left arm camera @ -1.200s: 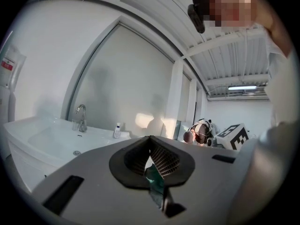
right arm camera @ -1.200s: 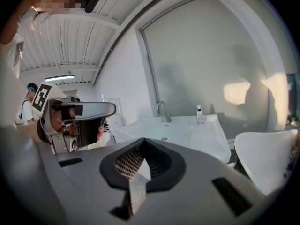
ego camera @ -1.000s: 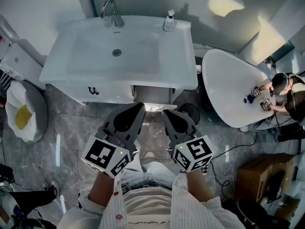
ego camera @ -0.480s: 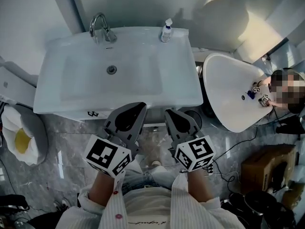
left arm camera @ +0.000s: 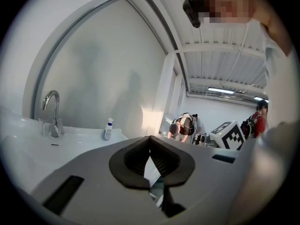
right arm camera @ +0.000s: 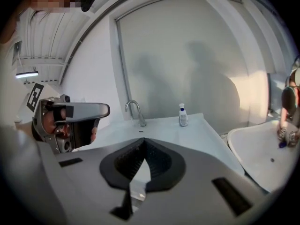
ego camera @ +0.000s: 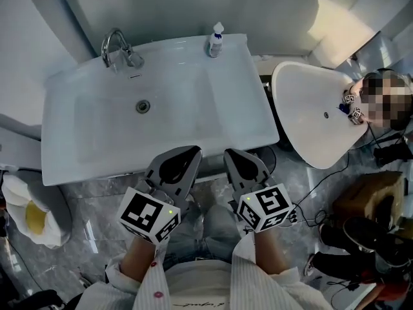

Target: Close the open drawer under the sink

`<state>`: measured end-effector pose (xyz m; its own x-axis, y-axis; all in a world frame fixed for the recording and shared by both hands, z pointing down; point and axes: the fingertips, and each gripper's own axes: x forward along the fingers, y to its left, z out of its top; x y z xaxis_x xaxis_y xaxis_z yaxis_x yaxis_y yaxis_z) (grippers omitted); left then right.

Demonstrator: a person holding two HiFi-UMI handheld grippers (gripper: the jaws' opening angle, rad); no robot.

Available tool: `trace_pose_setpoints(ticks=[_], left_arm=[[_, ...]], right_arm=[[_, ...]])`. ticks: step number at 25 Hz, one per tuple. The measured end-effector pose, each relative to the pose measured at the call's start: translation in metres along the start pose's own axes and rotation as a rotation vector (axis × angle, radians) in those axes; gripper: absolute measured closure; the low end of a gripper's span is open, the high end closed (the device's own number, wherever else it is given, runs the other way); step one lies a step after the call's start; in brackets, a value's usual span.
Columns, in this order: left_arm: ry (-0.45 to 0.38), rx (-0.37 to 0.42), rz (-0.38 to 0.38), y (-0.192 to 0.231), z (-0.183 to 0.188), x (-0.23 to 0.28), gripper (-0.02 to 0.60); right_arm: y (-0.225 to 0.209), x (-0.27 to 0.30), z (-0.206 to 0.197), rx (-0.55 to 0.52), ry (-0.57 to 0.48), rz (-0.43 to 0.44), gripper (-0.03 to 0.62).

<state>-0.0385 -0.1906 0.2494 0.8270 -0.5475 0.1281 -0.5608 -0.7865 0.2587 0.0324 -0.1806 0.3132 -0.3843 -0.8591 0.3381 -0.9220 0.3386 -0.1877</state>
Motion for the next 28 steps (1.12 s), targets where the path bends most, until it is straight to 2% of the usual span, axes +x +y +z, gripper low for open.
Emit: trace_pose_setpoints(ticks=[11,19,24,28], left_arm=[[0.076,-0.04,-0.057,-0.017,-0.045,0.029,0.565],[0.14,-0.069,-0.065,-0.042,-0.111,0.017,0.566],[0.178,-0.084,-0.065,-0.032,-0.142,0.021,0.565],[0.22,-0.088,-0.077,-0.026,-0.172,0.027,0.566]], right_arm=[[-0.023,-0.013,-0.031,0.041,0.035,-0.048,0.585],[-0.027,-0.04,-0.097,0.078,0.062,-0.079,0.583],[-0.036,-0.029,-0.133,0.092,0.099,-0.113,0.583],[-0.041,-0.018,-0.162,0.103,0.141,-0.106,0.583]])
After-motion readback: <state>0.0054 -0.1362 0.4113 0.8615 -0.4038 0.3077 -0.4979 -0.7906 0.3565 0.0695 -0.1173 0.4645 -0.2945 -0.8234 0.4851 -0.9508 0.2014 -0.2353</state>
